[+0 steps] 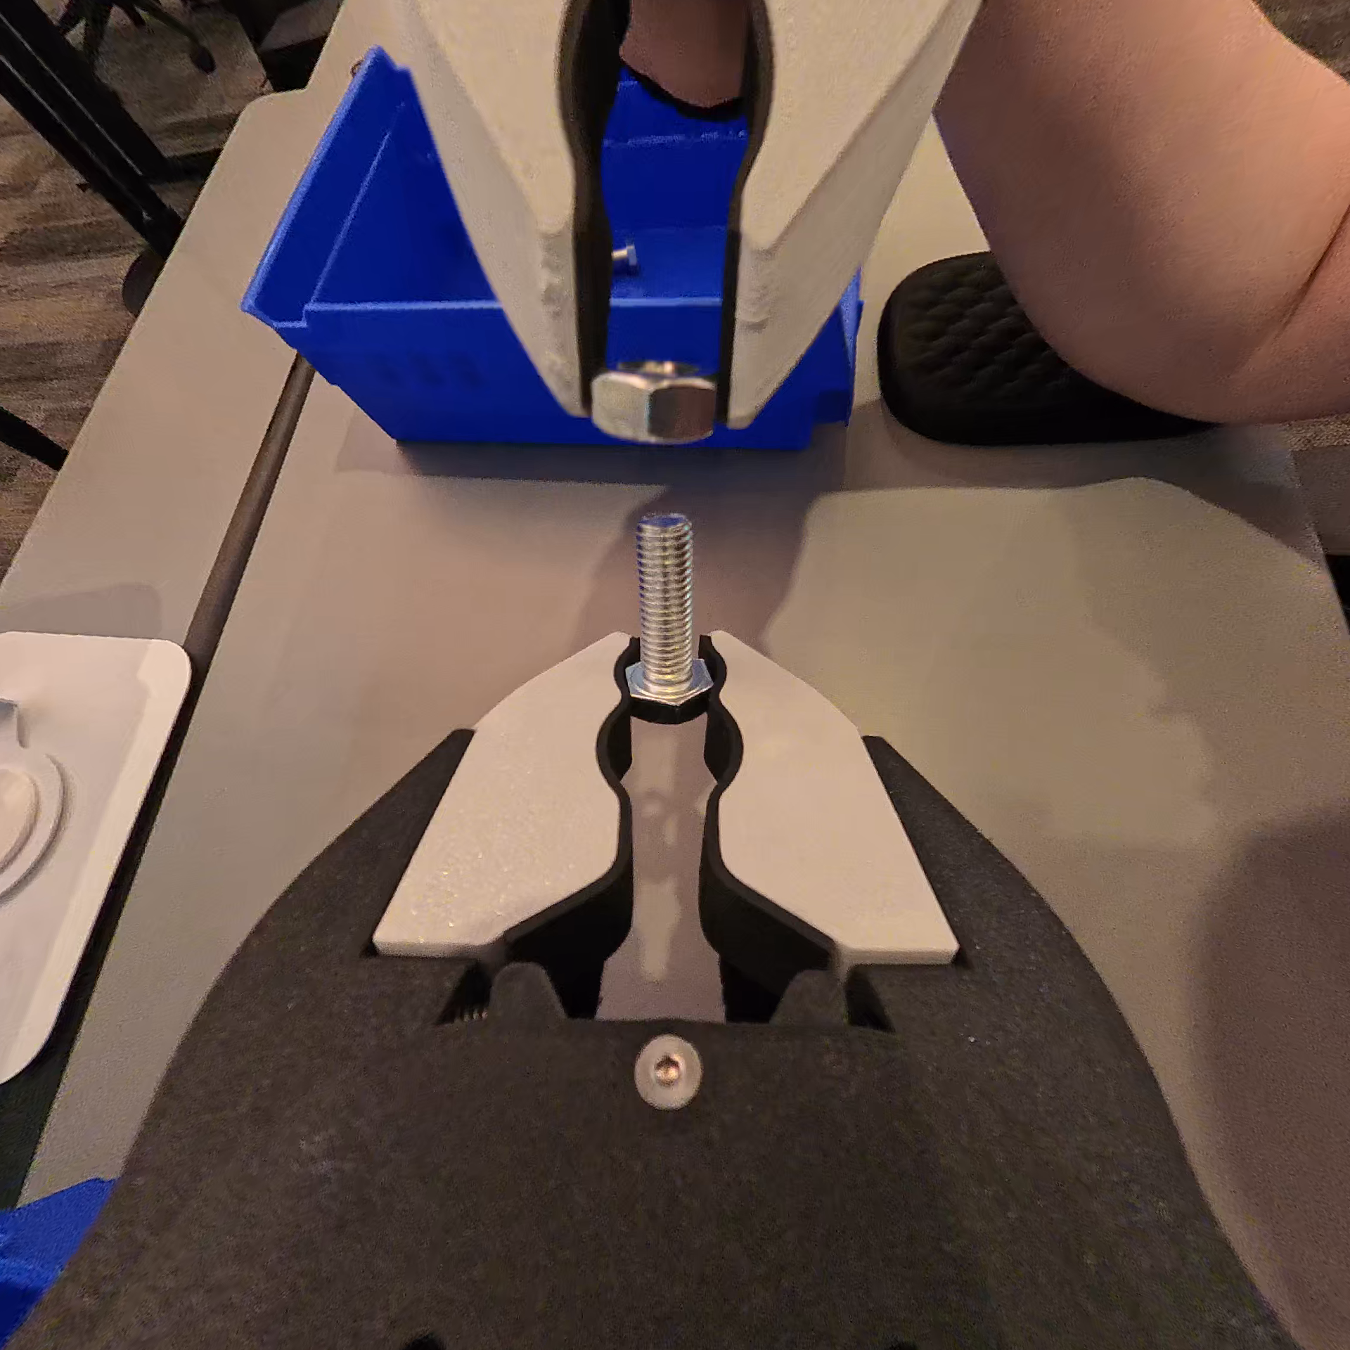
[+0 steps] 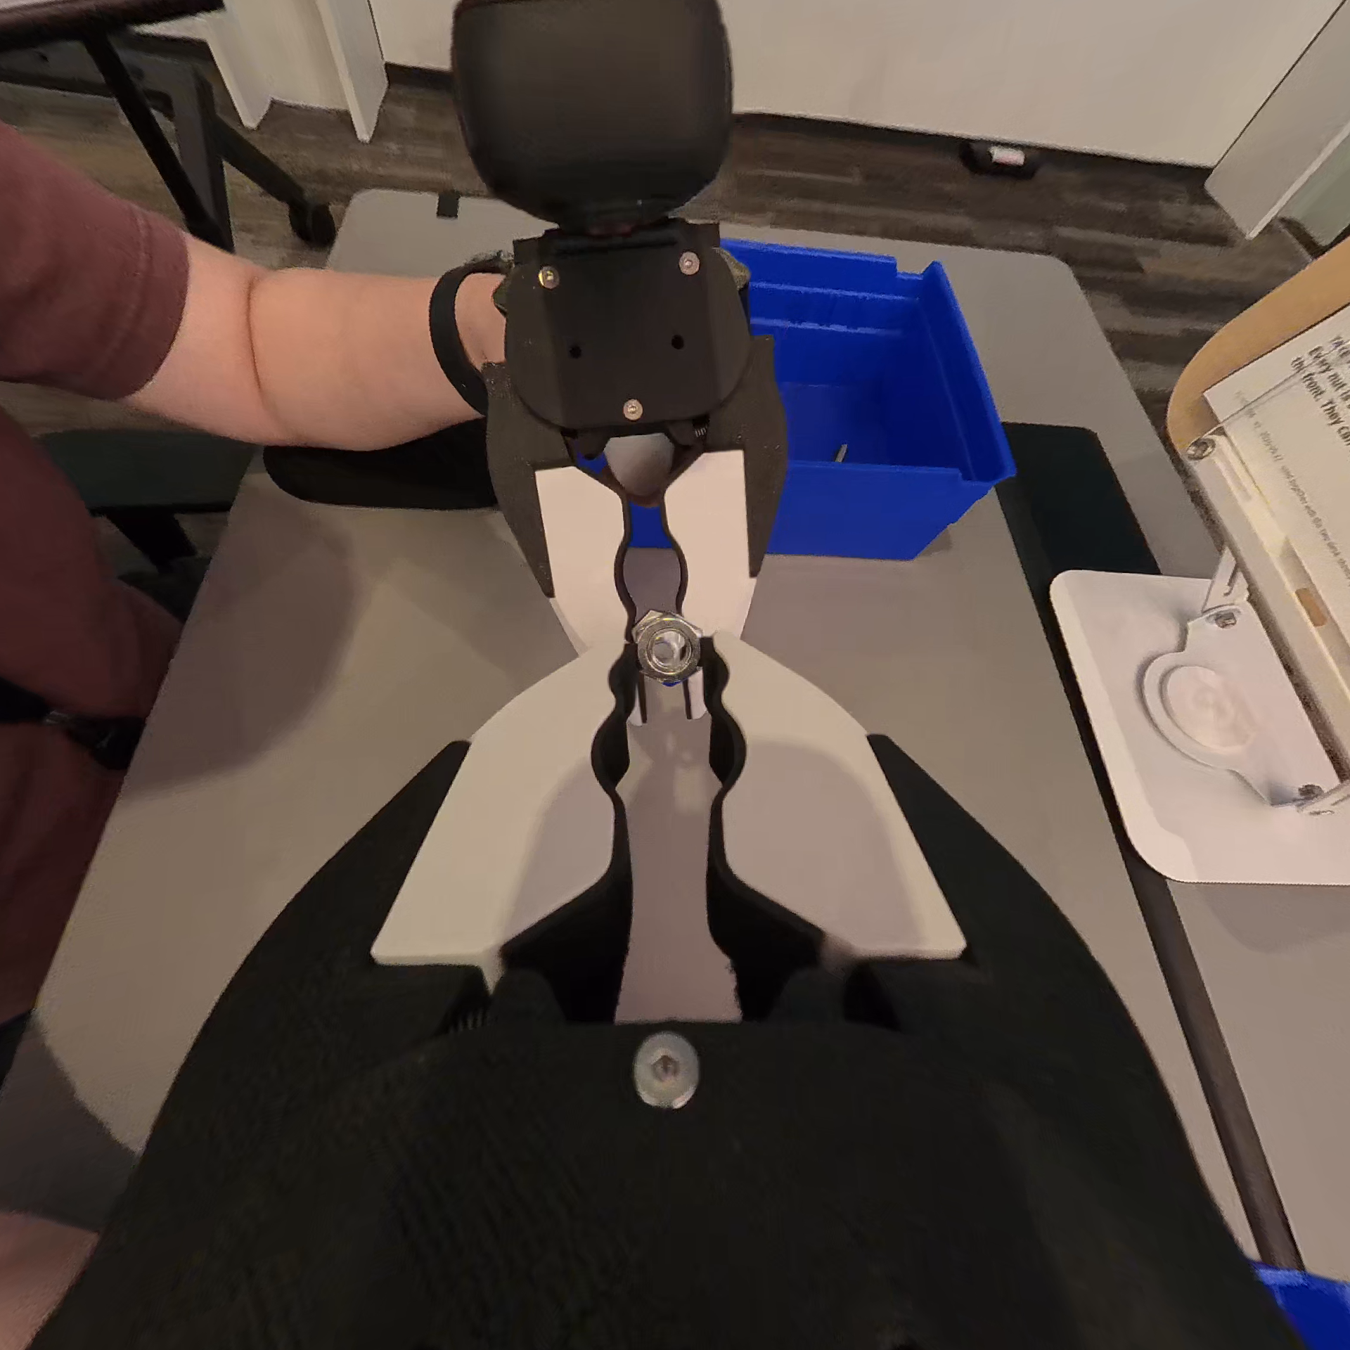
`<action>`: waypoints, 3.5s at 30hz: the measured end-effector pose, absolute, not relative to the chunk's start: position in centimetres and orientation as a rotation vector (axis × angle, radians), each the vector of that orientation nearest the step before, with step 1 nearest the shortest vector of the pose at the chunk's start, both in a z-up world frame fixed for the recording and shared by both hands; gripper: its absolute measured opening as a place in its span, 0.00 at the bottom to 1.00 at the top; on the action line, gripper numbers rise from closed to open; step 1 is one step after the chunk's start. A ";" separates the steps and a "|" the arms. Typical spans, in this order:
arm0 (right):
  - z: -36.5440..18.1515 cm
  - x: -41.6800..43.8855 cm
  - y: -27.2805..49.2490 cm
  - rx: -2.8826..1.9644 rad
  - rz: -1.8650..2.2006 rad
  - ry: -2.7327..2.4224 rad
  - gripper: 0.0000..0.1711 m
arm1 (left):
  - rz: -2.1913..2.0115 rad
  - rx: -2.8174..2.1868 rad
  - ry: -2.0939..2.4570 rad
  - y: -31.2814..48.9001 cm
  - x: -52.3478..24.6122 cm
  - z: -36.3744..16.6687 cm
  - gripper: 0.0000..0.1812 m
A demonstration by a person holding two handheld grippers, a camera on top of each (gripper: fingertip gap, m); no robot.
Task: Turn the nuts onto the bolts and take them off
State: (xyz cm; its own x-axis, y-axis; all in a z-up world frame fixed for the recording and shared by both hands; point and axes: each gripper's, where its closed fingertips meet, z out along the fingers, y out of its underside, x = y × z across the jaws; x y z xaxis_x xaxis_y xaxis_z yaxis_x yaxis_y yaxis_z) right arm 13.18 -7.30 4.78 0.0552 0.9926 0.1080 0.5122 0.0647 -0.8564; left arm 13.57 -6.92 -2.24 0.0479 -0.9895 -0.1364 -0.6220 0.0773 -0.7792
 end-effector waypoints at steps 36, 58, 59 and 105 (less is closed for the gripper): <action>3.3 10.4 -5.4 -1.927 1.037 -1.225 0.10 | -0.356 -1.719 1.507 -4.3 10.5 -1.7 0.08; 11.7 6.0 -8.9 -1.107 1.128 -1.147 0.47 | -1.004 -1.352 1.062 -6.2 12.2 7.3 0.08; 11.7 5.9 -9.0 -1.107 1.126 -1.153 0.47 | -1.010 -1.343 1.060 -6.3 12.2 7.4 0.08; 12.3 6.6 -8.6 -1.137 1.032 -1.127 0.47 | -0.975 -1.367 1.039 -6.0 11.6 7.8 0.08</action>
